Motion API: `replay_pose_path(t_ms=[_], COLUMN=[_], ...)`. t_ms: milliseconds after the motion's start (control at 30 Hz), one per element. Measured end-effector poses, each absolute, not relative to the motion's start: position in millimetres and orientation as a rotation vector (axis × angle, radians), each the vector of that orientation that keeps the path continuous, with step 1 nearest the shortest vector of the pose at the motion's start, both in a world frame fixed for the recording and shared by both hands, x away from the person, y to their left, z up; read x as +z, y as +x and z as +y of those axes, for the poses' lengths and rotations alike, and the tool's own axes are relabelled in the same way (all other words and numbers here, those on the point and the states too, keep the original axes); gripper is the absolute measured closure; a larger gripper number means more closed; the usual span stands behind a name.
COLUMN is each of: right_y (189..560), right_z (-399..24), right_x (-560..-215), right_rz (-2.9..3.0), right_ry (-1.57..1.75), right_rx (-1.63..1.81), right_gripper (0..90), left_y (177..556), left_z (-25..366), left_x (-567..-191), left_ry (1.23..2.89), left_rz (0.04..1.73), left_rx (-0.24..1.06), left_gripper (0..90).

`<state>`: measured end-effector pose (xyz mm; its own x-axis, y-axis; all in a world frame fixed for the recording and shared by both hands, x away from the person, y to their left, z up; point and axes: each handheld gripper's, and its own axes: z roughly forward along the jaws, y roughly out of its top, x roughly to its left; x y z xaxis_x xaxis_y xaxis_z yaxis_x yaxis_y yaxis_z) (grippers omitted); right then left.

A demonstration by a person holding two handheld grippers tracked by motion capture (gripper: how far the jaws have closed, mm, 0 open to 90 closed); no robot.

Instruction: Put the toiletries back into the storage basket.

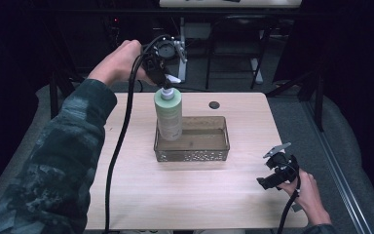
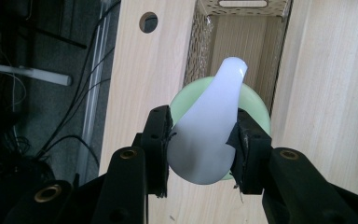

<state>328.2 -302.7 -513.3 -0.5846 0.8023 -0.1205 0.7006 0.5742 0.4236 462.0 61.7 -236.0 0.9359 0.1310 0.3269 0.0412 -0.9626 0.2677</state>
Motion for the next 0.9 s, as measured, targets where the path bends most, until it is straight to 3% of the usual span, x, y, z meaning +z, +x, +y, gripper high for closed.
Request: replay_pose_path(t_ms=[900], right_y=[328], right_z=[-302], right_x=[-514], right_rz=[2.513], right_ry=[1.223], right_rx=[0.472], right_gripper=[3.3], left_y=[465], left_z=[65], left_x=[-265], left_ry=[2.832], left_rz=[0.188], left_rx=[0.466], left_gripper=[62.7])
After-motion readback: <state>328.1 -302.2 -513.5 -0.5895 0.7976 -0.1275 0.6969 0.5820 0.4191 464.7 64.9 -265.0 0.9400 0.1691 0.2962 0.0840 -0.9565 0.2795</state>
